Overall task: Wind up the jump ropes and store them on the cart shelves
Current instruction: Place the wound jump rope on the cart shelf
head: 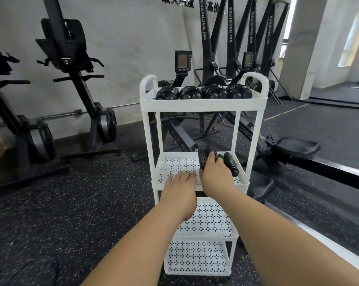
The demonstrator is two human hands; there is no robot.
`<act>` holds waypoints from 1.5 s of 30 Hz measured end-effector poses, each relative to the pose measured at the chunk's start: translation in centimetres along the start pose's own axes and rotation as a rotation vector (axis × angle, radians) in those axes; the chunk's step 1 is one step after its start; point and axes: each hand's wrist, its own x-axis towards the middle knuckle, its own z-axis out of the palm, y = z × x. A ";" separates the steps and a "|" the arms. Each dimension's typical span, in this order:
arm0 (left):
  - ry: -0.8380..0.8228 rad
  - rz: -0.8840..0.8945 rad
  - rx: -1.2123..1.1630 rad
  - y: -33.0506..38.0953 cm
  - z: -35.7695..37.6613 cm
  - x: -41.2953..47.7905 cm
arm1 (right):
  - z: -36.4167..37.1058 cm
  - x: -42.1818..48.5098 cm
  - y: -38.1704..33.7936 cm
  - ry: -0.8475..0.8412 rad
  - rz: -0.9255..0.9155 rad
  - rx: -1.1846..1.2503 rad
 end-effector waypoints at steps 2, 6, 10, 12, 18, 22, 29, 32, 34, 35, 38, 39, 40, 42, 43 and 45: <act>-0.027 0.021 0.123 -0.6 1.4 0.8 | 0.9 1.3 0.1 0.046 0.003 -0.073; -0.045 0.040 0.154 -1.4 3.2 0.8 | 2.3 2.4 0.5 -0.039 0.077 -0.179; -0.008 0.061 0.156 -1.7 3.5 0.3 | 3.0 2.4 0.5 -0.041 0.150 -0.159; -0.011 0.066 0.142 -1.9 3.4 0.4 | 3.1 2.3 0.5 -0.046 0.163 -0.167; -0.050 0.064 0.095 -1.7 2.7 0.4 | 2.4 2.3 0.7 -0.062 0.154 -0.197; -0.063 0.052 0.107 -2.2 1.9 0.5 | 1.6 1.5 0.5 -0.060 0.139 -0.199; -0.036 0.007 0.117 -2.8 -2.3 -2.8 | -1.5 -2.3 -1.9 -0.084 0.025 -0.153; -0.014 -0.038 0.120 -3.2 -4.9 -6.1 | -3.4 -5.0 -3.6 -0.090 -0.062 -0.135; 0.004 -0.071 0.138 -3.6 -6.6 -8.8 | -4.8 -7.2 -5.1 -0.099 -0.128 -0.126; 0.012 -0.092 0.143 -3.9 -7.4 -10.2 | -5.5 -8.2 -6.0 -0.106 -0.166 -0.126; 0.029 -0.152 0.157 -4.6 -9.9 -14.8 | -7.3 -11.7 -8.8 -0.110 -0.278 -0.122; 0.033 -0.172 0.166 -5.0 -10.6 -16.5 | -7.8 -13.0 -9.7 -0.108 -0.311 -0.115; 0.037 -0.192 0.175 -5.3 -11.3 -18.2 | -8.2 -14.2 -10.7 -0.107 -0.343 -0.110; 0.039 -0.237 0.190 -6.2 -12.3 -21.7 | -8.9 -16.8 -12.7 -0.107 -0.409 -0.104; 0.036 -0.262 0.195 -6.6 -12.7 -23.5 | -9.1 -18.0 -13.7 -0.113 -0.440 -0.103; 0.045 -0.316 0.210 -7.7 -13.5 -27.2 | -9.4 -20.6 -16.0 -0.124 -0.503 -0.107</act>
